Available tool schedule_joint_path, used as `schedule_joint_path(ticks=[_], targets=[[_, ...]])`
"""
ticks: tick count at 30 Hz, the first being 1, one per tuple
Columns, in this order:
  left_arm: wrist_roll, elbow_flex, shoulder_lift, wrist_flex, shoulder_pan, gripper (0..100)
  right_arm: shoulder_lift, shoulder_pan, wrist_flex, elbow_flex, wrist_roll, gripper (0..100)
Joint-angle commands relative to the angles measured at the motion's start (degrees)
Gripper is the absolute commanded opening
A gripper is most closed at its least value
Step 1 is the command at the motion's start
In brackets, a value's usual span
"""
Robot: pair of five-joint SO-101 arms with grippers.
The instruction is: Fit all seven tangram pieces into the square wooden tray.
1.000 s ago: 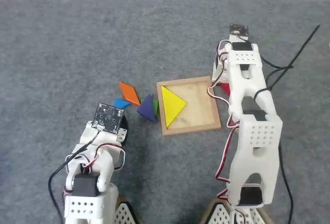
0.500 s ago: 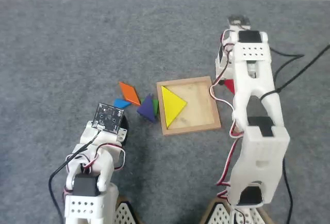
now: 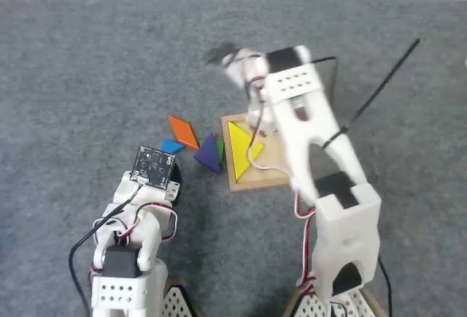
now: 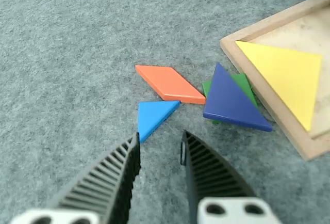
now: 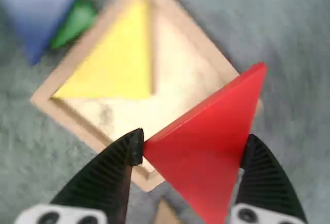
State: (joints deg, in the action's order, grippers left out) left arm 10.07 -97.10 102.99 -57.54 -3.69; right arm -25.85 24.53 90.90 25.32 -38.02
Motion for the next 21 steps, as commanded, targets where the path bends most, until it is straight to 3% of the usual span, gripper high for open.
schedule_joint_path(ticks=[1, 7, 21], targets=[[0.70, 0.66, 0.26, -0.26, -0.35, 13, 4.26, 4.18, -0.04, 1.05, -14.59, 22.3], [0.70, 0.66, 0.26, -0.26, -0.35, 13, -1.80, 4.88, -0.04, 1.05, -27.08, 22.1], [0.70, 0.66, 0.26, -0.26, -0.35, 13, -9.54, 3.21, -4.70, 1.32, -28.13, 22.3]])
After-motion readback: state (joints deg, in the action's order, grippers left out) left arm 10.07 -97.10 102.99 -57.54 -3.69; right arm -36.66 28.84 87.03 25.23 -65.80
